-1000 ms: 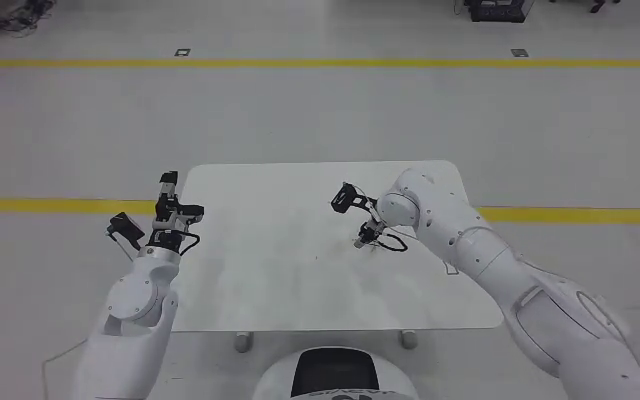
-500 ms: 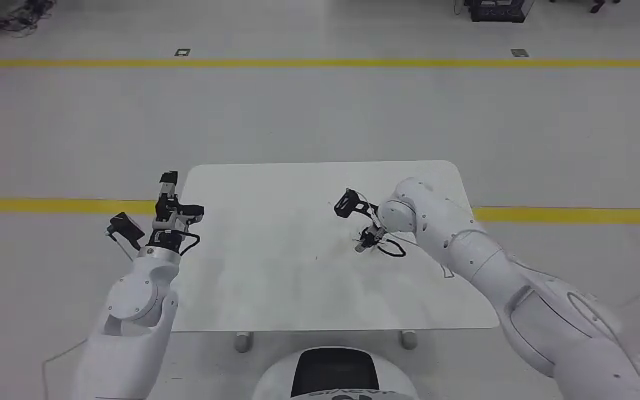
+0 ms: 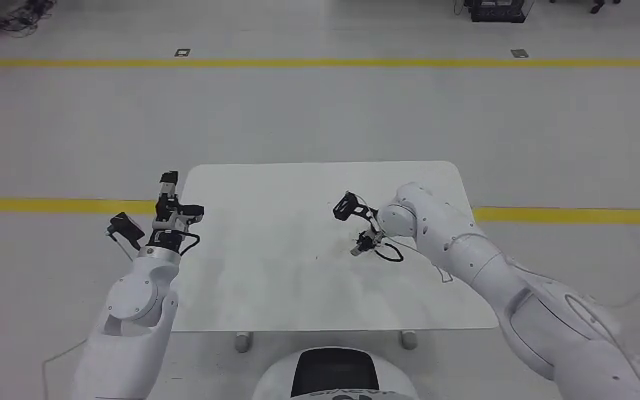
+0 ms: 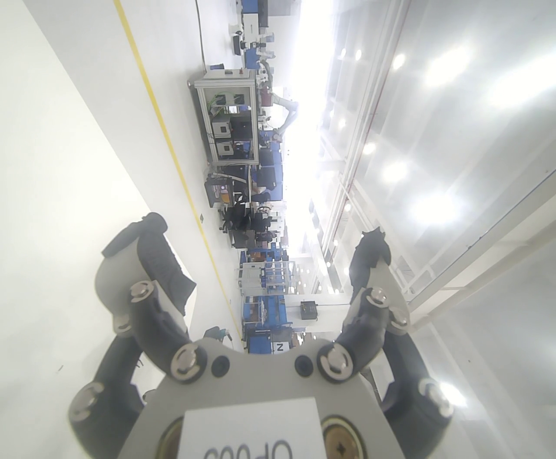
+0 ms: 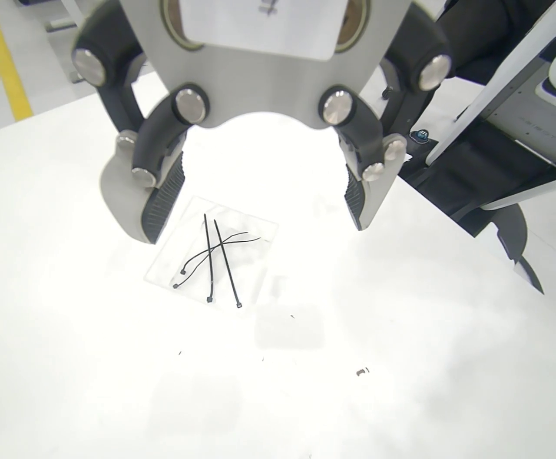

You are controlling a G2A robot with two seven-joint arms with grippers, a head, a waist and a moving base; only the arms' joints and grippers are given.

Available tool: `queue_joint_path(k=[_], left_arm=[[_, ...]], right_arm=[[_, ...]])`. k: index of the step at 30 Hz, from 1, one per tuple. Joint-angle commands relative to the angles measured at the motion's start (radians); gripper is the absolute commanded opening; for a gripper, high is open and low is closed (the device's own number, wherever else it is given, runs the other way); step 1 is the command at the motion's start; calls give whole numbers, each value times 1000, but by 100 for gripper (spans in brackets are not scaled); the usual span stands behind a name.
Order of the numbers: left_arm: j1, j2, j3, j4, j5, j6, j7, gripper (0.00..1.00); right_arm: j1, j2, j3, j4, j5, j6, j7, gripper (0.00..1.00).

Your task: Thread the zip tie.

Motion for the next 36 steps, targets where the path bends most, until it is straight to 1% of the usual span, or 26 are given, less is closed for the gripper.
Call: queue_joint_path(k=[1,6,9,12,23,26,33,36], left_arm=[[0,0,0,0,0,0,0,100],[0,0,0,0,0,0,0,100],[0,0,0,0,0,0,0,100],[0,0,0,0,0,0,0,100],[0,0,0,0,0,0,0,100],[0,0,0,0,0,0,0,100],[0,0,0,0,0,0,0,100],[0,0,0,0,0,0,0,100]], right_arm=[[0,0,0,0,-1,0,0,100],[0,0,0,0,-1,0,0,100],[-13,1,-1,7,-5,0,-15,100],[-11,1,-11,-1,-4,0,6,100],[-17,2,-19,-6,-17,0,6,100],[-12,3,-33,-19,-19,0,35,100],[-12,3,-33,-19,-19,0,35,100],[-21,6,-26,-11,-38,5,-4,100]])
